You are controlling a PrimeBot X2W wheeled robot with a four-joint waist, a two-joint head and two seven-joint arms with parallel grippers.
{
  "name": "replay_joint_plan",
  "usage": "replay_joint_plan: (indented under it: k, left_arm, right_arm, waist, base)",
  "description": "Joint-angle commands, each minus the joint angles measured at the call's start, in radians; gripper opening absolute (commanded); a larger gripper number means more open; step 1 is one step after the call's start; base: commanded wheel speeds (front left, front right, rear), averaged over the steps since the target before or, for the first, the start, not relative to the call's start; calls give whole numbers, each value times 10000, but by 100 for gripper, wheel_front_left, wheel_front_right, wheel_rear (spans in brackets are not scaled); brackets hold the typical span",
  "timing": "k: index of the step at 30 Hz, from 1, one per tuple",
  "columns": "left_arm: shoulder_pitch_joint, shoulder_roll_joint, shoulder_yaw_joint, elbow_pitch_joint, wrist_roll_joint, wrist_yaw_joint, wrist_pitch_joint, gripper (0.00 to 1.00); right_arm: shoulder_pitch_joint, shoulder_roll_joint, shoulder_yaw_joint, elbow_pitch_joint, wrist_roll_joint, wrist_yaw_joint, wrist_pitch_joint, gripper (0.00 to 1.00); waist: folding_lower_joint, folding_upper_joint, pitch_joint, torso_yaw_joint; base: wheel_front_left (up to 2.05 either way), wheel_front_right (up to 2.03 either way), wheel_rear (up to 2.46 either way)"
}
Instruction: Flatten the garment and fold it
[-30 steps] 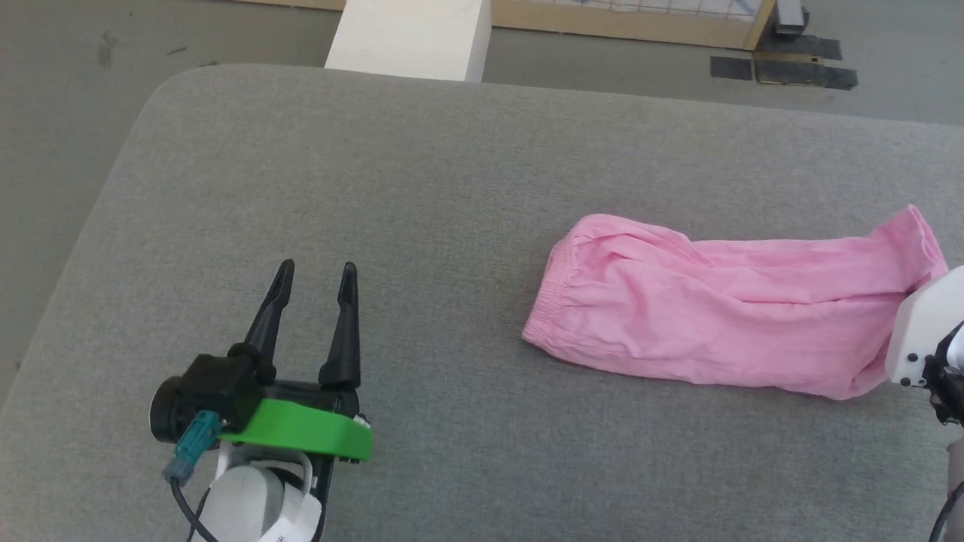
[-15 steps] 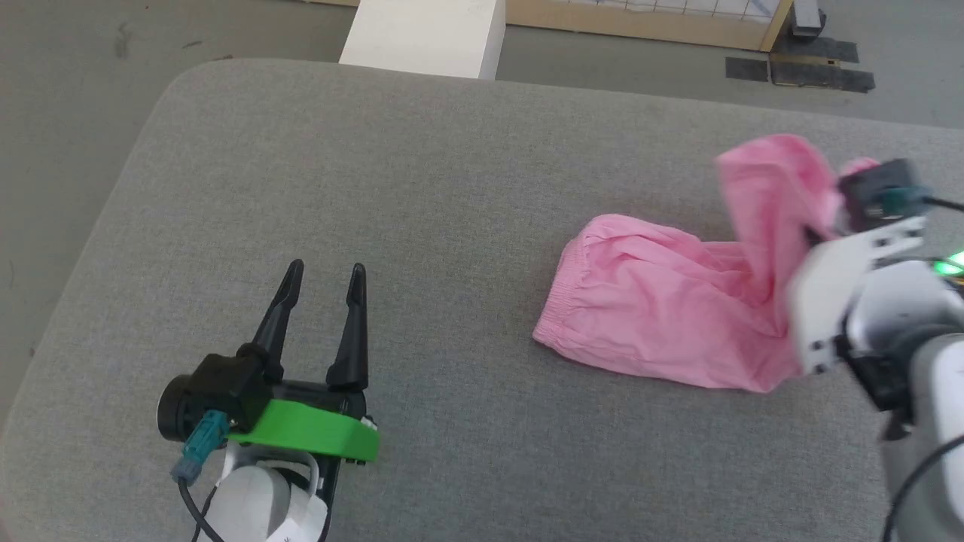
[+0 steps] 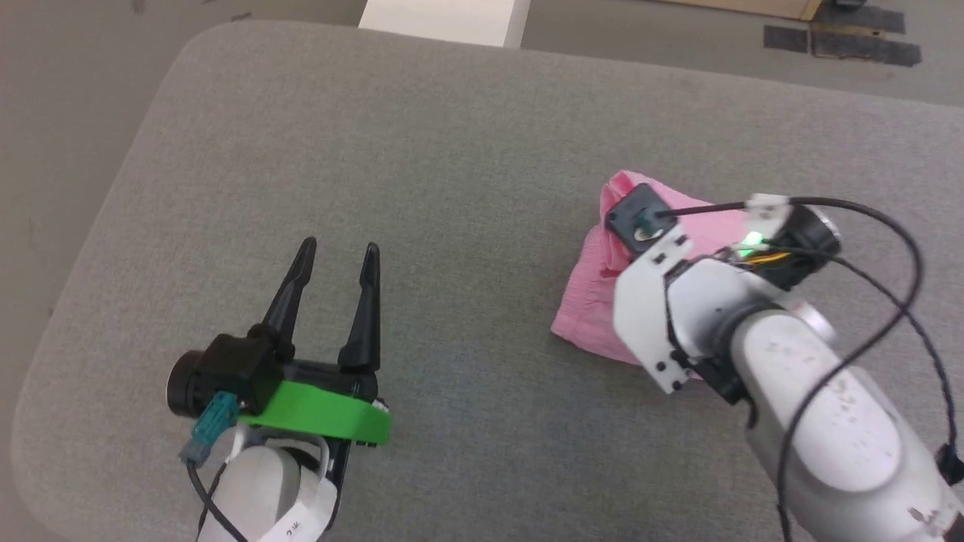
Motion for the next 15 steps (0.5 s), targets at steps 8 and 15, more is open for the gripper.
replay_joint_plan:
  k: [8, 15]
  left_arm:
    - [-403, -21, -73, -120, -48, -67, -36, 100]
    - [-484, -21, -97, -110, -126, -67, -36, 100]
  right_arm:
    - [-831, 432, 656, 2030, 206, -15, -279, 0]
    - [-1081, 507, 871, 3212, 621, -15, -241, 0]
  waist:
    - [0, -1, 536, 401]
    - [0, -1, 630, 449]
  base:
    - [0, 0, 0]
    - [0, 0, 0]
